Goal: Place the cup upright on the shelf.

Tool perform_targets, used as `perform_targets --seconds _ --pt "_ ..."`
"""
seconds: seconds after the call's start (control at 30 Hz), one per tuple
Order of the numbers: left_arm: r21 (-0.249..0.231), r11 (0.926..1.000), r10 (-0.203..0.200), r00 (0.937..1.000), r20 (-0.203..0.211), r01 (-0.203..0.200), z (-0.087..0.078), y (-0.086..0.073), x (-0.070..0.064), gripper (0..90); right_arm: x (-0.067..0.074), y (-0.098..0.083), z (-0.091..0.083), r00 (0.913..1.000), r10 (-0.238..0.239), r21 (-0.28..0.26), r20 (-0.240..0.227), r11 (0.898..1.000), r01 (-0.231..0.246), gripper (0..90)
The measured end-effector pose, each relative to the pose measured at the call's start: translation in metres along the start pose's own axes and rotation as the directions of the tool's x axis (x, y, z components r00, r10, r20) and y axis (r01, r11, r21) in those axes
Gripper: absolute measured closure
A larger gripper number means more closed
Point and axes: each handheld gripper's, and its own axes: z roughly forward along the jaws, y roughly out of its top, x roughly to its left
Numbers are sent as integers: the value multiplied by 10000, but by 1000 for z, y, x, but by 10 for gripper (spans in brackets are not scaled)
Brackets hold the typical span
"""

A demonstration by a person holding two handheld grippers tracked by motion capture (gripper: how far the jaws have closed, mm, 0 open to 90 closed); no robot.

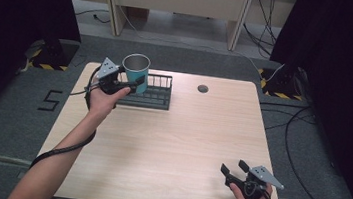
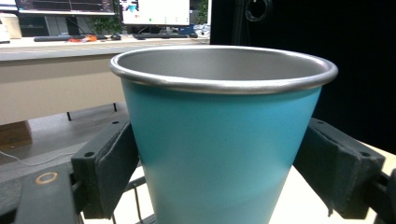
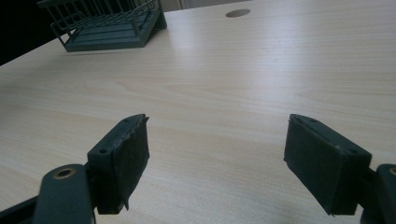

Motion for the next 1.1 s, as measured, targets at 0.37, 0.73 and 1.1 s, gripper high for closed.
perform_targets --seconds 0.37,0.73,1.1 --pt "53 10000 -54 9997 -246 55 11 2 6 155 0 0 0 10000 27 -7 -14 10000 -27 228" --pt "228 9996 -176 9974 -704 192 26 -4 15 155 -1 0 0 10000 -10 -23 4 10000 10 228" --pt "377 9988 -271 9954 -914 307 39 -6 17 155 -1 0 0 10000 21 -35 0 10000 -21 229"
